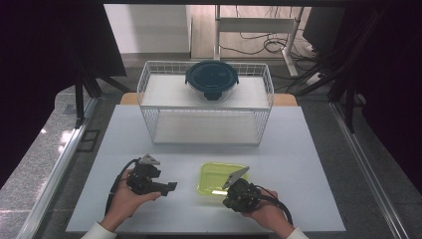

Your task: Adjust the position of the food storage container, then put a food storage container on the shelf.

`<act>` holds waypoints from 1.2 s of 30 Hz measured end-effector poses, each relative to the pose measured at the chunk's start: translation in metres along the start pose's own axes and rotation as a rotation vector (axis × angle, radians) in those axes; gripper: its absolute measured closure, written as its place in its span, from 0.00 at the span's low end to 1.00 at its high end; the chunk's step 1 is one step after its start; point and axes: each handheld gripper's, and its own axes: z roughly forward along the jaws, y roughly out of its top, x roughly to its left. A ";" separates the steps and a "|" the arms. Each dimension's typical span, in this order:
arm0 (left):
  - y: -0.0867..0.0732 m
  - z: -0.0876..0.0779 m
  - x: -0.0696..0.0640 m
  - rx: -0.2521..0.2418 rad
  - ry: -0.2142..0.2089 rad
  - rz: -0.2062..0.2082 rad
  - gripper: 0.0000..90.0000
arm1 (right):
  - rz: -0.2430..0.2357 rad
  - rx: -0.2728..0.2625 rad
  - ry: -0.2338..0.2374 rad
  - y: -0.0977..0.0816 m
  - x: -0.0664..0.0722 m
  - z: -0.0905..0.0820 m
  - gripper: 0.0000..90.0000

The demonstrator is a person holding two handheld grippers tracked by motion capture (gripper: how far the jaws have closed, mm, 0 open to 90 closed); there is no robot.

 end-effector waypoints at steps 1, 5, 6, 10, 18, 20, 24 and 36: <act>0.000 0.000 0.000 -0.004 0.000 -0.001 0.23 | -0.002 -0.009 -0.002 0.000 0.002 -0.003 0.99; 0.000 -0.002 -0.001 -0.024 -0.007 -0.002 0.24 | 0.009 -0.077 -0.013 -0.003 0.004 -0.025 0.99; 0.000 -0.002 -0.001 -0.028 -0.009 -0.005 0.24 | 0.017 -0.098 -0.016 -0.004 0.002 -0.031 0.99; 0.001 -0.002 -0.001 -0.042 -0.016 -0.011 0.24 | 0.075 -0.173 -0.040 -0.012 -0.010 -0.049 0.99; 0.002 -0.001 -0.004 -0.067 -0.033 -0.011 0.24 | 0.264 -0.300 -0.087 -0.040 -0.047 -0.070 0.99; 0.000 -0.002 -0.003 -0.068 -0.034 -0.014 0.24 | 0.295 -0.311 -0.095 -0.045 -0.055 -0.072 0.99; -0.002 -0.004 -0.002 -0.074 -0.035 -0.028 0.24 | 0.339 -0.328 -0.095 -0.052 -0.066 -0.072 0.94; -0.002 -0.007 -0.009 -0.104 -0.041 -0.036 0.23 | 0.495 -0.433 -0.092 -0.061 -0.074 -0.074 0.27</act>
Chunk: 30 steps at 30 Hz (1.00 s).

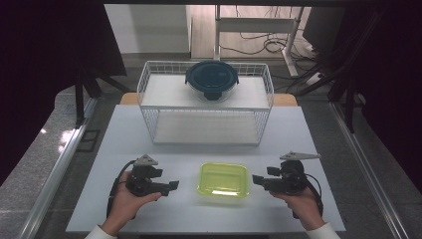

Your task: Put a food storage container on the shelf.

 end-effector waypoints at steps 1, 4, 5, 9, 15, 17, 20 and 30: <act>0.000 0.000 -0.001 -0.003 -0.003 0.001 0.23 | 0.008 -0.005 0.005 0.000 -0.001 0.000 0.26; 0.000 -0.001 -0.003 -0.011 -0.007 0.001 0.23 | 0.019 -0.006 0.038 0.000 -0.004 0.000 0.25; 0.001 -0.001 -0.003 -0.017 -0.011 -0.003 0.23 | 0.024 -0.001 0.046 0.000 -0.004 0.001 0.26; 0.004 0.001 -0.003 -0.037 -0.042 -0.034 0.24 | 0.037 -0.002 0.057 -0.003 -0.005 0.003 0.28; 0.010 0.006 -0.005 -0.053 -0.073 -0.060 0.24 | 0.068 -0.001 0.086 -0.006 -0.006 0.005 0.32; 0.010 0.008 -0.005 -0.045 -0.077 -0.052 0.24 | 0.077 0.004 0.090 -0.005 -0.008 0.007 0.33; 0.011 0.012 -0.006 -0.033 -0.088 -0.057 0.25 | 0.091 0.014 0.092 -0.004 -0.008 0.011 0.35; 0.017 0.018 -0.008 -0.018 -0.127 -0.140 0.29 | 0.146 0.028 0.119 -0.012 -0.002 0.015 0.39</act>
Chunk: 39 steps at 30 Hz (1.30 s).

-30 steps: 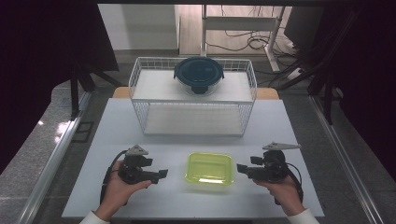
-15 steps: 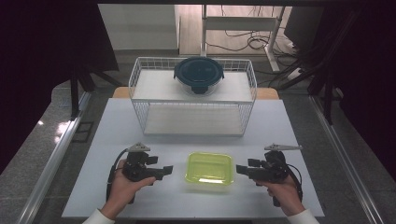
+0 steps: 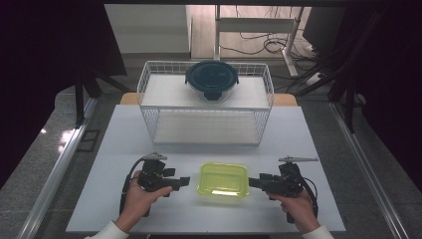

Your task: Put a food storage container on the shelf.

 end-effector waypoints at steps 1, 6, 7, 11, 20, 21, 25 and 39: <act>0.001 0.000 0.001 -0.003 -0.013 -0.014 0.30 | -0.001 0.003 0.003 0.000 0.001 0.001 0.40; 0.002 0.012 0.001 0.018 -0.035 -0.029 0.32 | 0.012 0.024 0.009 -0.001 0.003 0.011 0.42; 0.003 0.014 0.001 0.025 -0.042 -0.031 0.32 | 0.018 0.028 0.011 0.000 0.003 0.013 0.42; 0.002 0.021 0.003 0.034 -0.062 -0.065 0.33 | 0.038 0.039 -0.001 0.001 0.000 0.019 0.45; 0.007 0.039 0.011 0.027 -0.144 -0.174 0.40 | 0.092 0.059 0.015 0.000 -0.012 0.027 0.54; 0.008 0.042 0.011 0.034 -0.148 -0.174 0.41 | 0.092 0.056 0.016 0.000 -0.012 0.027 0.54; 0.010 0.053 0.012 0.059 -0.177 -0.186 0.48 | 0.098 0.053 0.015 0.000 -0.013 0.027 0.57; 0.008 0.069 0.017 0.108 -0.258 -0.258 0.66 | 0.185 0.068 0.066 -0.004 -0.022 0.036 0.69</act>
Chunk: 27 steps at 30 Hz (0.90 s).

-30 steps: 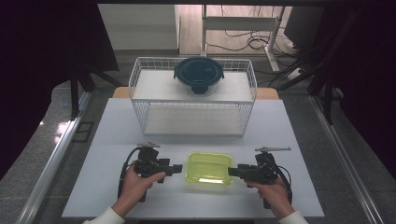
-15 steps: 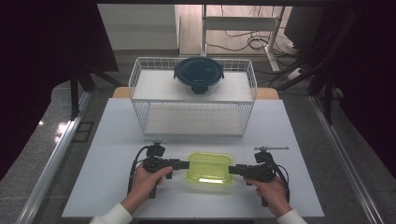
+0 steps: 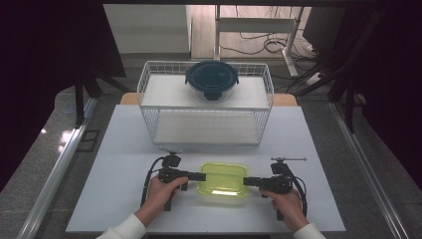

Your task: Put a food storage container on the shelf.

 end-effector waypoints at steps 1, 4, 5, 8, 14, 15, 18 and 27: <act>-0.001 0.001 0.001 0.007 0.002 0.000 0.67 | 0.002 0.004 0.003 0.000 -0.001 0.001 0.70; -0.002 0.003 0.000 0.015 0.007 0.000 0.72 | 0.024 0.012 0.016 0.000 -0.003 0.003 0.76; -0.002 0.003 0.000 0.015 0.005 -0.002 0.76 | 0.025 0.015 0.015 0.000 -0.003 0.003 0.79; -0.003 0.002 0.000 0.009 0.000 -0.017 0.82 | 0.051 0.017 0.030 -0.001 -0.004 0.004 0.82; -0.006 -0.002 -0.005 0.000 0.004 -0.008 0.85 | 0.073 0.000 0.047 -0.002 -0.001 -0.001 0.86; -0.006 -0.003 -0.006 -0.002 0.005 -0.005 0.86 | 0.066 0.000 0.044 -0.002 0.000 -0.002 0.86; -0.007 -0.006 -0.009 -0.013 -0.003 -0.001 0.86 | 0.055 -0.008 0.042 -0.002 0.004 -0.005 0.87; -0.005 -0.018 -0.023 -0.048 -0.012 0.051 0.86 | -0.009 -0.044 0.045 0.001 0.014 -0.016 0.87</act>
